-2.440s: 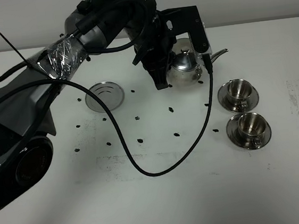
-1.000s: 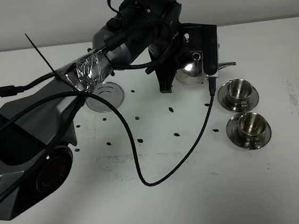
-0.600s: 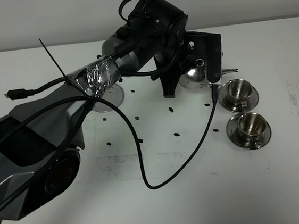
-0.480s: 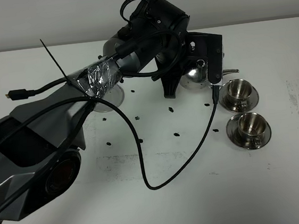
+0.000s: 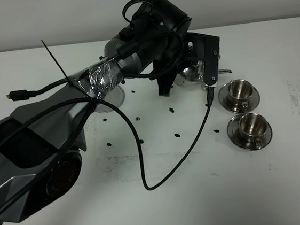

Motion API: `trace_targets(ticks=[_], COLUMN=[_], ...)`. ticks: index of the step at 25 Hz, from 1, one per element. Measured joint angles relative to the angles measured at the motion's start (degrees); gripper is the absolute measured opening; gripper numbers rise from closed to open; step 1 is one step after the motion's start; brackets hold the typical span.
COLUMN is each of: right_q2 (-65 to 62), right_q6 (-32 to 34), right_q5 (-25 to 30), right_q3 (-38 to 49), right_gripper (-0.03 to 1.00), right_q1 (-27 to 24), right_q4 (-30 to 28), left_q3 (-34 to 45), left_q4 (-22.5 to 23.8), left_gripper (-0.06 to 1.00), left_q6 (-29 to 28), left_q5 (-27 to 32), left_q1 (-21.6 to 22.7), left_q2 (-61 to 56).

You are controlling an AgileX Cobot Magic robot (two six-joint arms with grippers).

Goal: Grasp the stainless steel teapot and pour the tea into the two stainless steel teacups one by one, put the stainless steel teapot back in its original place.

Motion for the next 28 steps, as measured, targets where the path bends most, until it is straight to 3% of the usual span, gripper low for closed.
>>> trace_targets(ticks=[10,19,28], right_q2=[0.0,0.0,0.0], right_q6=[0.0,0.0,0.0], right_q5=[0.0,0.0,0.0], right_q3=[0.0,0.0,0.0], right_gripper=[0.31,0.31,0.31], right_q1=[0.0,0.0,0.0], right_q4=[0.0,0.0,0.0], left_q3=[0.0,0.0,0.0], left_q4=[5.9,11.7,13.3], left_gripper=[0.18,0.18,0.18], left_q6=[0.9,0.0,-0.1], left_q5=[-1.9,-2.8,-3.0], left_q1=[-3.9,-4.3,-4.3], left_q2=[0.0,0.8,1.7])
